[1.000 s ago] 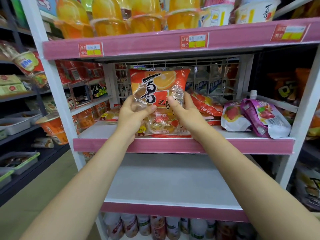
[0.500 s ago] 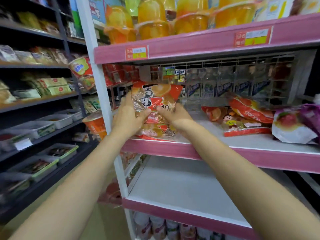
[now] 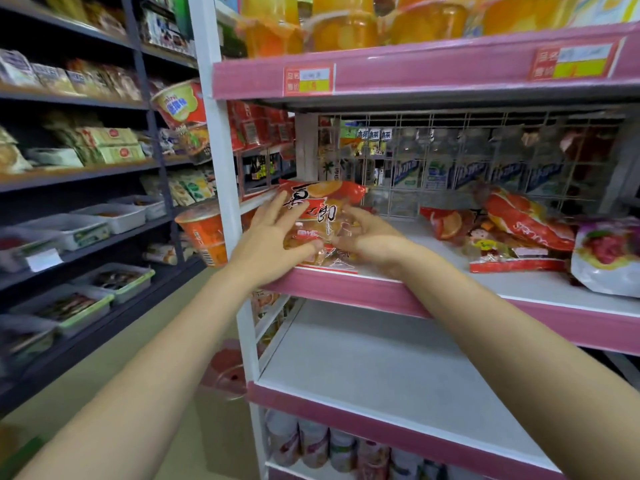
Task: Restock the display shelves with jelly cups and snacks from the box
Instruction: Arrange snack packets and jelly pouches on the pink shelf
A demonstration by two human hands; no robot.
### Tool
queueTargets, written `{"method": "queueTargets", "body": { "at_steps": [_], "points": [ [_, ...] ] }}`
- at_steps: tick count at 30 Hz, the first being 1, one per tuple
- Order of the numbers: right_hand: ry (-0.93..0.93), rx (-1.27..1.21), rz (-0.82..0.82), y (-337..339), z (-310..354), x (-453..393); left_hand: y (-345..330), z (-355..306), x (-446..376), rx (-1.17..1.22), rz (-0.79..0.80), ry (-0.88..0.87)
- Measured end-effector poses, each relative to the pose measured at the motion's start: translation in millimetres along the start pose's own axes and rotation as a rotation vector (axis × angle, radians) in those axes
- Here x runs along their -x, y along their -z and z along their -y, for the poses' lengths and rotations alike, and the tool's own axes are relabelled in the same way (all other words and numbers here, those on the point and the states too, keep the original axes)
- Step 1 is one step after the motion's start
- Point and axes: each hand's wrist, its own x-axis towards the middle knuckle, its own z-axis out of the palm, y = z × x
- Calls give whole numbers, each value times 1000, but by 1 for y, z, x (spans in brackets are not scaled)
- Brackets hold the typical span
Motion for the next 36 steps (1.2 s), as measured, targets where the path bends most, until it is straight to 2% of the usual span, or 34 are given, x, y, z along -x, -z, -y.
{"method": "queueTargets", "body": {
  "at_steps": [3, 5, 7, 10, 12, 14, 18, 20, 25, 28, 30, 32, 34, 36],
  "points": [
    [52, 249, -288, 5, 1, -9, -1, -4, -4, -145, 33, -55],
    [179, 427, -332, 13, 7, -8, -4, -11, -9, -184, 63, -85],
    [248, 666, -162, 26, 15, -7, -7, -15, -13, -207, 130, -79],
    [113, 939, 97, 39, 10, -19, -9, -13, -16, -223, 182, -62],
    [35, 964, 151, 38, -1, -25, -10, -11, -17, -227, 188, -66],
    [14, 975, 128, 34, -7, -26, -10, -10, -18, -236, 198, -70],
    [138, 1082, 36, 27, -6, -22, -7, -7, -20, -253, 263, -100],
    [161, 1101, 74, 25, -7, -24, -4, -4, -21, -243, 281, -95],
    [72, 1003, 177, 24, -7, -20, -1, -5, -23, -183, 313, -32],
    [26, 1034, 196, 26, -8, -17, 4, -9, -23, -153, 362, -26],
    [18, 1038, 151, 28, -7, -16, 5, -9, -20, -101, 334, -29],
    [52, 996, 104, 30, -6, -14, 4, -8, -15, -34, 242, 10],
    [79, 1004, 140, 30, -6, -12, 3, -7, -13, -45, 212, 77],
    [55, 1064, 206, 29, -7, -12, 3, -6, -14, -92, 263, 100]
  ]
}}
